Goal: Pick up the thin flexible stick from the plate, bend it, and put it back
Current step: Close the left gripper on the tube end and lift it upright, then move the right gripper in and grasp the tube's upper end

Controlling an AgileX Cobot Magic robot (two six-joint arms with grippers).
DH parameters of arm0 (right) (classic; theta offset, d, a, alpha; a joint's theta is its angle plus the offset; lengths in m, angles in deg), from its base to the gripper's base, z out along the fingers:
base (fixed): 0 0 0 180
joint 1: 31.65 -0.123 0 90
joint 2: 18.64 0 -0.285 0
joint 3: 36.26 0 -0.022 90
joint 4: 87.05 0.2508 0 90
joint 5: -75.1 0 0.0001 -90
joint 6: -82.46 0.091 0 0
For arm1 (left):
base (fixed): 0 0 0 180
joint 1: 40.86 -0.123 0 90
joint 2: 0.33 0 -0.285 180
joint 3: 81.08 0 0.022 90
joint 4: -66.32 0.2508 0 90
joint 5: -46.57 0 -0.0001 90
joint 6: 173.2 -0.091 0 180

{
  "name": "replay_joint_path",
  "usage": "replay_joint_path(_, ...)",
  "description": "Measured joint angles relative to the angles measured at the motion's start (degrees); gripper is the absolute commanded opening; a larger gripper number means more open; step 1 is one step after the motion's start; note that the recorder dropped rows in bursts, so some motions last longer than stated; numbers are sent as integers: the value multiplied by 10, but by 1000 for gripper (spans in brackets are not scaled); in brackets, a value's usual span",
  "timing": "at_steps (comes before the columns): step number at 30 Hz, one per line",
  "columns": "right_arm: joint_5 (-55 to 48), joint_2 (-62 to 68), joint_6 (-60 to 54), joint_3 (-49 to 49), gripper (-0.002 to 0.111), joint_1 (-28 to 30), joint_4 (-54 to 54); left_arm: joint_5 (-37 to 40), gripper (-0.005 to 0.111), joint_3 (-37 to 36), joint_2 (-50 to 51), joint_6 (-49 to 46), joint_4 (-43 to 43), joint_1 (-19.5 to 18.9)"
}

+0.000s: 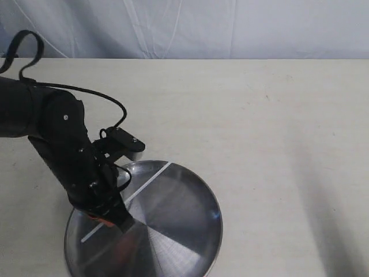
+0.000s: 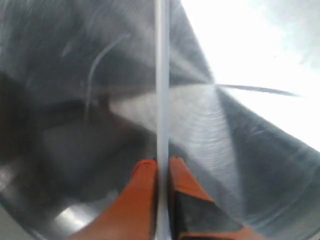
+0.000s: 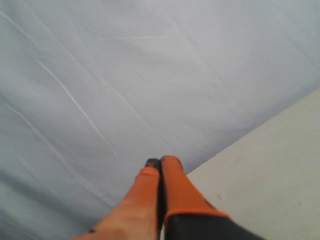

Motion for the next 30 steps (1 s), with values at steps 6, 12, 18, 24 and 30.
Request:
replay_joint_path(6,-84,0,24,0,0,0,112,-18,0,3,-67,-118,-145,0)
replay_joint_path(12,-180,0,-9,-34,28,0,168,-23,0,3,-124,-196,-260,0)
replay_joint_path(18,-221,24,-131,-80,45,0,320,-33,0,3,-157,-287,-367,0)
replay_joint_path(24,-286,93,-316,-103,45,0,519,6,0,3,-160,-399,-482,0)
replay_joint_path(30,-345,176,-507,-134,60,0,684,47,0,3,-160,-442,-532,0)
